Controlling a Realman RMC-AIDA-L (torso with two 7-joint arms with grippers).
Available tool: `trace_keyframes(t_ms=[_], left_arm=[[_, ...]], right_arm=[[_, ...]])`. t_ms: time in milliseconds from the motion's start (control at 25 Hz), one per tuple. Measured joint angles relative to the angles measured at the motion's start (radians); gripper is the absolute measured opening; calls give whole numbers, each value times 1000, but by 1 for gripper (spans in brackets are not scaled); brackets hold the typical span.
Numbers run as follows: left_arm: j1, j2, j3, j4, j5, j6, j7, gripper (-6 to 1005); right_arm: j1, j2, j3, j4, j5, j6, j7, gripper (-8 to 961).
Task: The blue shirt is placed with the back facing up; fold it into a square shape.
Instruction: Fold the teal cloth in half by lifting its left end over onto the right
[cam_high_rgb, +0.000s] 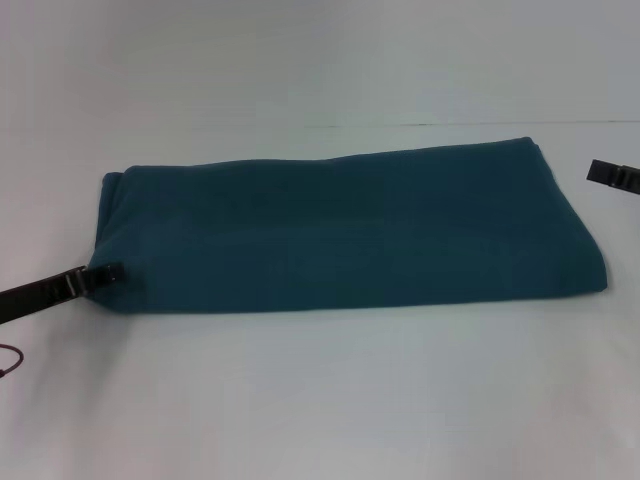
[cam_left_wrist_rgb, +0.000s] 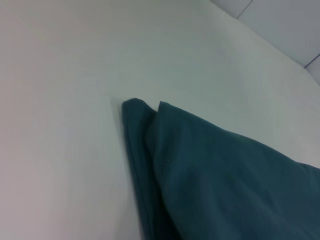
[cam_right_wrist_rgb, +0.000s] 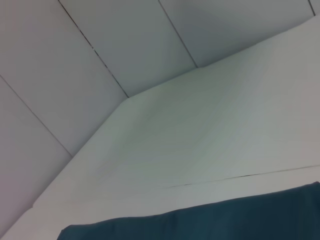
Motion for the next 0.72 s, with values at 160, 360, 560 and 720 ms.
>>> trace_keyframes(t_ms=[160,360,560,720], left_arm=[[0,0,0,1,6,-13,1,517],[2,0,3,1,8,-18,1,210],[8,0,3,5,11,-20,1,59],[13,1,-4,14,28,-20,1,1]], right_arm=[[0,2,-1,0,0,0,0,829],[0,4,-1,0,0,0,-1,827],[-4,7,0,2,0,0,-2,827],[-6,11,1,3,0,0,-3,827]])
